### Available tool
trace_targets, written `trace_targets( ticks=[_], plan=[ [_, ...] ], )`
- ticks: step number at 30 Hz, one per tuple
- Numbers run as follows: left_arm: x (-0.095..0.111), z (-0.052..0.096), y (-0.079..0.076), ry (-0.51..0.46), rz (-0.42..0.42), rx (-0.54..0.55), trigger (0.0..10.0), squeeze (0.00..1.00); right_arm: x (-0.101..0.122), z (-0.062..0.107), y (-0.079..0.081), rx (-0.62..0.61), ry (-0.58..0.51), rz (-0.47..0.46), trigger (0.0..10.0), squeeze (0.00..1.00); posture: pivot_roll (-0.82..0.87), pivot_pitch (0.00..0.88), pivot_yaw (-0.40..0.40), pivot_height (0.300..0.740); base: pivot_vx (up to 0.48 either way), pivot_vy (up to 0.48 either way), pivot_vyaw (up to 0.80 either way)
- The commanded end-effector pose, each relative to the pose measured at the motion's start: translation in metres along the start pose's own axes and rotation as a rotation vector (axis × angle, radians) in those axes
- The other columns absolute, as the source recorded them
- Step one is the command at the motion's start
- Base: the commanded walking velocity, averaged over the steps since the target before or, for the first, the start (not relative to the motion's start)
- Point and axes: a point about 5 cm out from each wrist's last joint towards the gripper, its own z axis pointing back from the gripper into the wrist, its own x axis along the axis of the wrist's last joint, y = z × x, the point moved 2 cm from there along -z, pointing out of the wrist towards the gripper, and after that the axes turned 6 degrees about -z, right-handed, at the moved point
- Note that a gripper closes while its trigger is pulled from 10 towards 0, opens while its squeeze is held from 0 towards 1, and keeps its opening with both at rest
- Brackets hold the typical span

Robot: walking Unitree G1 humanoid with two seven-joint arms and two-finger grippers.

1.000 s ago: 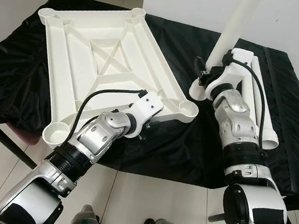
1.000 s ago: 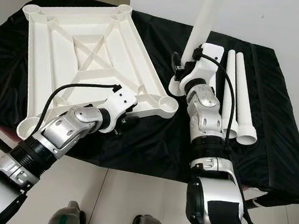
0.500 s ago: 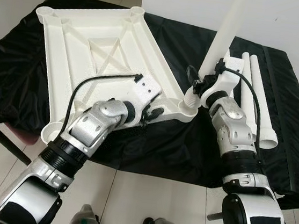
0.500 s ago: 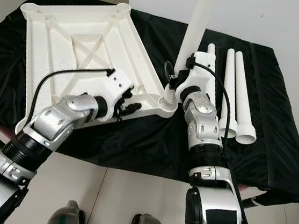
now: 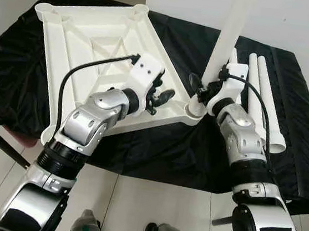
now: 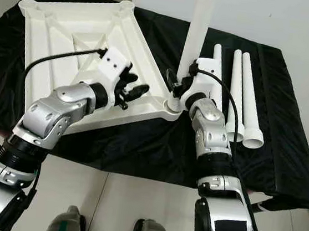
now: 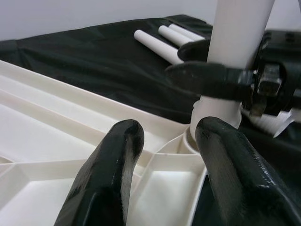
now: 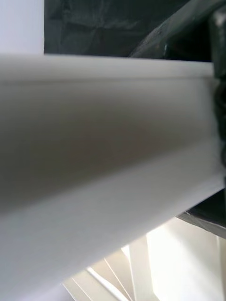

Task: Building children table

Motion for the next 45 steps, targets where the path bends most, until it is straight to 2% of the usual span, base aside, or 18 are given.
trace_targets(
  ticks=[1, 6, 13, 20, 24, 28, 32, 45],
  plan=[
    [-0.004, 0.002, -0.001, 0.016, 0.04, 0.041, 10.0, 0.0, -0.012, 0.005, 0.002, 0.019, 0.053, 0.005, 10.0, 0.0, 0.01, 0.046, -0.07, 0.74, 0.0, 0.0, 0.0],
    [-0.001, 0.002, -0.001, -0.002, 0.064, 0.067, 10.0, 0.0, -0.017, 0.008, 0.008, 0.065, 0.07, 0.035, 10.0, 0.0, 0.01, 0.045, -0.067, 0.74, 0.0, 0.0, 0.0],
    [0.002, 0.002, -0.001, -0.011, 0.068, 0.076, 10.0, 0.0, -0.017, 0.01, 0.013, 0.102, 0.056, 0.023, 10.0, 0.0, 0.01, 0.042, -0.065, 0.74, 0.0, 0.0, 0.0],
    [0.006, 0.002, -0.002, -0.023, 0.068, 0.081, 10.0, 0.0, -0.029, 0.012, 0.012, 0.095, 0.07, -0.04, 10.0, 0.0, 0.01, 0.038, -0.062, 0.74, 0.0, 0.0, 0.0],
    [0.006, 0.002, -0.003, -0.023, 0.063, 0.078, 10.0, 0.0, -0.042, 0.016, 0.004, 0.055, 0.095, -0.092, 10.0, 0.0, 0.01, 0.032, -0.059, 0.74, 0.0, 0.0, 0.0],
    [0.006, 0.002, -0.004, -0.023, 0.066, 0.078, 10.0, 0.0, -0.044, 0.017, 0.004, 0.063, 0.096, -0.072, 10.0, 0.0, 0.01, 0.03, -0.057, 0.74, 0.0, 0.0, 0.0],
    [0.008, 0.001, -0.006, -0.029, 0.068, 0.074, 10.0, 0.0, -0.042, 0.016, 0.016, 0.144, 0.076, 0.002, 10.0, 0.0, 0.01, 0.023, -0.056, 0.74, 0.0, 0.0, 0.0],
    [0.011, 0.002, -0.008, -0.039, 0.069, 0.077, 10.0, 0.0, -0.047, 0.01, 0.018, 0.144, 0.071, -0.016, 10.0, 0.0, 0.02, 0.021, -0.058, 0.74, 0.0, 0.0, 0.0]
  ],
)
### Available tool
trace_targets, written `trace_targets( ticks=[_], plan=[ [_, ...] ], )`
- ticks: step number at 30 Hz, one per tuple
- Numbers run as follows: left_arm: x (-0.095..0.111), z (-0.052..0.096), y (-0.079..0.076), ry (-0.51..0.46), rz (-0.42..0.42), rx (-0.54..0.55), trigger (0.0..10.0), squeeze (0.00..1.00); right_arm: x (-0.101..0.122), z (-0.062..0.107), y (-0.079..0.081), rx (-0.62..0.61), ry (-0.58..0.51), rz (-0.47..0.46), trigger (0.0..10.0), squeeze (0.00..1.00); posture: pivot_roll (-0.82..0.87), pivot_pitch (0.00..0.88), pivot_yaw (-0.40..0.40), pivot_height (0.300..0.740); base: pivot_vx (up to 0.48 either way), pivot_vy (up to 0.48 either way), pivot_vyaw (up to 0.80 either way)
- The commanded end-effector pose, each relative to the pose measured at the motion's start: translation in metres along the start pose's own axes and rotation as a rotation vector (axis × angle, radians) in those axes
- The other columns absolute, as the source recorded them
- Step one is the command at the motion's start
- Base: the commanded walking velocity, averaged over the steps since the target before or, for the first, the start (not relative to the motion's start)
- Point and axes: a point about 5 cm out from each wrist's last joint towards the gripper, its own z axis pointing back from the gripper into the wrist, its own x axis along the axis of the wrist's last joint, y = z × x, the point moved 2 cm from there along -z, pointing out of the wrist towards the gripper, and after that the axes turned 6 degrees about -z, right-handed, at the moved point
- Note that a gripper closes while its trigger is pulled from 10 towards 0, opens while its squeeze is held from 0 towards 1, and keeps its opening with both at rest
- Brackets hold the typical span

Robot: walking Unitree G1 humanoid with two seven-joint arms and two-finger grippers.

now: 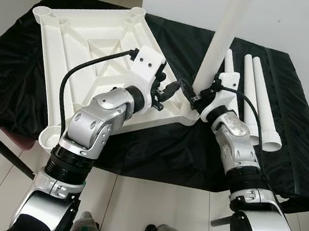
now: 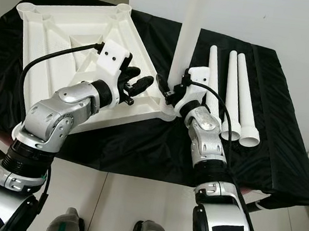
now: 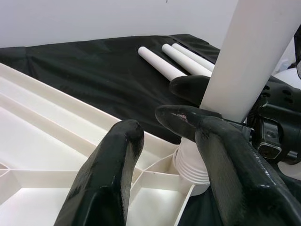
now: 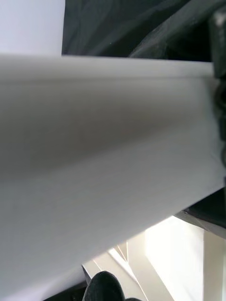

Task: Building children table

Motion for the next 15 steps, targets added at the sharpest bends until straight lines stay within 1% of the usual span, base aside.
trace_targets(
  ticks=[1, 6, 9, 10, 15],
  plan=[
    [0.0, 0.002, -0.002, 0.005, -0.005, 0.008, 10.0, 0.0, -0.029, 0.008, 0.0, -0.014, 0.111, -0.037, 10.0, 0.0, 0.02, 0.021, -0.058, 0.74, 0.0, 0.0, 0.0],
    [0.001, 0.002, -0.003, 0.002, -0.004, 0.01, 10.0, 0.0, -0.038, 0.011, -0.009, -0.072, 0.135, -0.079, 10.0, 0.0, 0.02, 0.025, -0.059, 0.74, 0.0, 0.0, 0.0],
    [0.002, 0.002, -0.003, 0.001, -0.003, 0.01, 10.0, 0.0, -0.037, 0.013, -0.013, -0.09, 0.131, -0.071, 10.0, 0.0, 0.03, 0.032, -0.057, 0.74, 0.0, 0.0, 0.0],
    [0.002, 0.003, -0.003, 0.001, -0.001, 0.01, 10.0, 0.0, -0.034, 0.014, -0.018, -0.114, 0.119, -0.058, 10.0, 0.0, 0.02, 0.036, -0.053, 0.74, 0.0, 0.0, 0.0],
    [0.002, 0.003, -0.003, 0.001, 0.0, 0.009, 10.0, 0.0, -0.034, 0.015, -0.021, -0.127, 0.11, -0.073, 10.0, 0.0, 0.02, 0.038, -0.053, 0.74, 0.0, 0.0, 0.0]
  ],
)
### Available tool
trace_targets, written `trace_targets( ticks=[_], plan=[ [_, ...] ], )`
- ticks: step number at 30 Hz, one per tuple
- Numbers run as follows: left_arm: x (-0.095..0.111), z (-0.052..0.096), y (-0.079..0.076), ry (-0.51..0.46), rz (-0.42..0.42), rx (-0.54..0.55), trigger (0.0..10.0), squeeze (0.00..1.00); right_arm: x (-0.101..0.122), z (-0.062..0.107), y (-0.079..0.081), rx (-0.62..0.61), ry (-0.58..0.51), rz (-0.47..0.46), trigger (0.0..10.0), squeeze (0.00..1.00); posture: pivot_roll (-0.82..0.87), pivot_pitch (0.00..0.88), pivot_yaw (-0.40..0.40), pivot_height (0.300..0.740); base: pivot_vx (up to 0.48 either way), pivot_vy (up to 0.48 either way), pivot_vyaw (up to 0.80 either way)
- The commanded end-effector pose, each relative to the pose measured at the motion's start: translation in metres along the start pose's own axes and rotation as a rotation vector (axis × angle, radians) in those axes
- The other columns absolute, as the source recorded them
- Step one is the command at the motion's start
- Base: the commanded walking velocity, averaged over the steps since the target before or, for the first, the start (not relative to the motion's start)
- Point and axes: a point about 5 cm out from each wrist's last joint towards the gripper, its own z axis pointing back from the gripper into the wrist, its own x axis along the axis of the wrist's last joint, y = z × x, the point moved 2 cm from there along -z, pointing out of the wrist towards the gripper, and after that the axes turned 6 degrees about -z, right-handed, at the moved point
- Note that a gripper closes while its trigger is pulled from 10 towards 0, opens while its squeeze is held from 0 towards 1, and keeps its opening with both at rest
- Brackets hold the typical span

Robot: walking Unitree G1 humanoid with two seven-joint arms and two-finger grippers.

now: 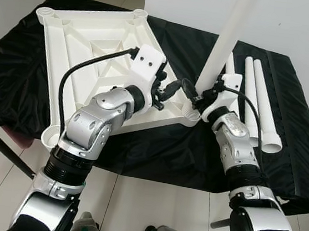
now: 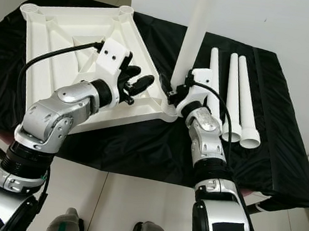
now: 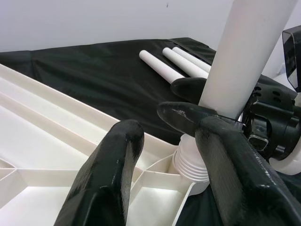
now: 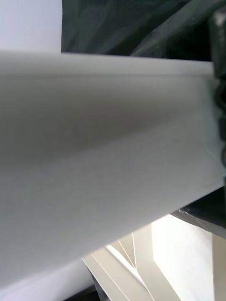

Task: Building children table

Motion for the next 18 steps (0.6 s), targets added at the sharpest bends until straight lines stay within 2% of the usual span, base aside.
trace_targets(
  ticks=[1, 11, 18],
  plan=[
    [0.0, 0.001, -0.001, 0.004, 0.002, 0.012, 10.0, 0.0, -0.03, 0.013, -0.011, -0.056, 0.124, -0.027, 10.0, 0.0, 0.02, 0.043, -0.048, 0.74, 0.0, 0.0, 0.0],
    [0.002, 0.001, -0.003, 0.002, 0.003, 0.005, 10.0, 0.0, -0.042, 0.017, -0.022, -0.155, 0.148, -0.117, 10.0, 0.0, 0.02, 0.052, -0.045, 0.74, 0.0, 0.0, 0.0],
    [0.002, 0.002, -0.005, 0.004, 0.005, 0.001, 10.0, 0.0, -0.042, 0.016, -0.019, -0.135, 0.143, -0.118, 10.0, 0.0, 0.02, 0.055, -0.043, 0.74, 0.0, 0.0, 0.0]
  ],
)
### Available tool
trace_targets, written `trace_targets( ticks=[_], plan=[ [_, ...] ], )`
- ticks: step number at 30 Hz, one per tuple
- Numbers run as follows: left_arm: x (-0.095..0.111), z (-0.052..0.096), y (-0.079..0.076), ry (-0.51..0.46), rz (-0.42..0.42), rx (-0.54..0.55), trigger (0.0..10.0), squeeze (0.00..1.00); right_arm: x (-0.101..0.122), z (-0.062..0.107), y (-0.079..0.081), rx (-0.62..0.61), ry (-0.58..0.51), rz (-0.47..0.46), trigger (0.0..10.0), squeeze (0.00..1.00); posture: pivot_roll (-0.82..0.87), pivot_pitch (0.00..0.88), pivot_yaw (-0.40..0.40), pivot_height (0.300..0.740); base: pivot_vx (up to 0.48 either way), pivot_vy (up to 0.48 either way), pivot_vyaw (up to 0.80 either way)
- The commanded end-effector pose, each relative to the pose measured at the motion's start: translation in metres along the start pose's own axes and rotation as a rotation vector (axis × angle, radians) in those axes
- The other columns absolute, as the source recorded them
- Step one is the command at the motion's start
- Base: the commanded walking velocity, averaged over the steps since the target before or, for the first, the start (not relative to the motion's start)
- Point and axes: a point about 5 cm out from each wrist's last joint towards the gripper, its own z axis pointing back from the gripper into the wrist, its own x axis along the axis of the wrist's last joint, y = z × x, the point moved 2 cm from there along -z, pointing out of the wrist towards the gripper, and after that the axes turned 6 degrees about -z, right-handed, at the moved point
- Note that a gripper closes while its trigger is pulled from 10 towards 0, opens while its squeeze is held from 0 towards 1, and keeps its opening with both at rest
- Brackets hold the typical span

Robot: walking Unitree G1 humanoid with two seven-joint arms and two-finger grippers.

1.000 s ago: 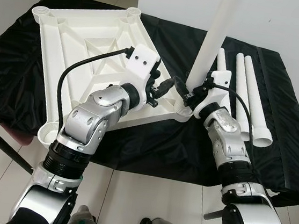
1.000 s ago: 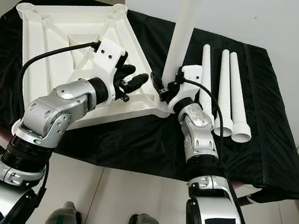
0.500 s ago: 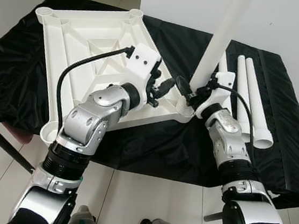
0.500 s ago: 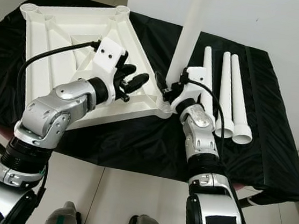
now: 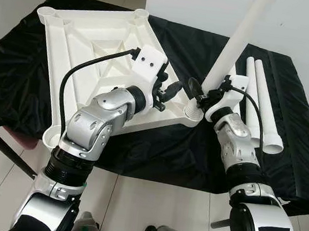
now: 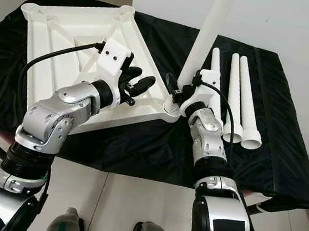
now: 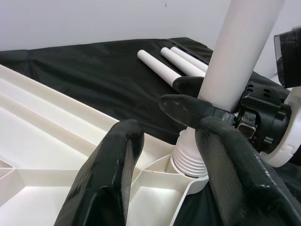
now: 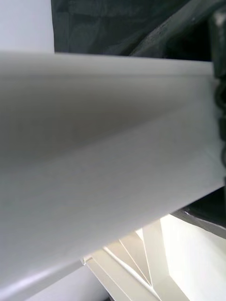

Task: Building children table

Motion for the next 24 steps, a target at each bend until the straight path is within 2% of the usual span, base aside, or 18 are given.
trace_targets(
  ticks=[1, 4, 7, 10, 19, 22, 24],
  plan=[
    [-0.001, 0.001, -0.002, 0.008, 0.004, 0.01, 10.0, 0.0, -0.035, 0.014, -0.006, -0.032, 0.136, -0.028, 10.0, 0.0, 0.02, 0.053, -0.043, 0.74, 0.0, 0.0, 0.0],
    [-0.002, 0.001, -0.002, 0.009, 0.004, 0.01, 10.0, 0.0, -0.035, 0.014, -0.001, 0.003, 0.132, -0.005, 10.0, 0.0, 0.02, 0.053, -0.043, 0.74, 0.0, 0.0, 0.0],
    [-0.001, 0.001, -0.003, 0.006, 0.007, 0.009, 10.0, 0.0, -0.032, 0.015, 0.011, 0.09, 0.118, 0.055, 10.0, 0.0, 0.02, 0.057, -0.045, 0.74, 0.0, 0.0, 0.0],
    [0.0, 0.001, -0.003, 0.007, 0.008, 0.008, 10.0, 0.0, -0.031, 0.016, 0.016, 0.128, 0.106, 0.061, 10.0, 0.0, 0.02, 0.058, -0.044, 0.74, 0.0, 0.0, 0.0],
    [0.0, 0.002, -0.005, 0.005, 0.01, 0.005, 10.0, 0.0, -0.029, 0.018, 0.021, 0.165, 0.098, 0.098, 10.0, 0.0, 0.02, 0.061, -0.041, 0.74, 0.0, 0.0, 0.0],
    [0.001, 0.001, -0.005, 0.004, 0.013, 0.002, 10.0, 0.0, -0.029, 0.021, 0.022, 0.183, 0.104, 0.198, 10.0, 0.0, 0.02, 0.066, -0.04, 0.74, 0.0, 0.0, 0.0],
    [0.001, 0.001, -0.006, 0.004, 0.014, 0.001, 10.0, 0.0, -0.028, 0.021, 0.022, 0.18, 0.096, 0.221, 10.0, 0.0, 0.02, 0.066, -0.04, 0.74, 0.0, 0.0, 0.0]
  ],
)
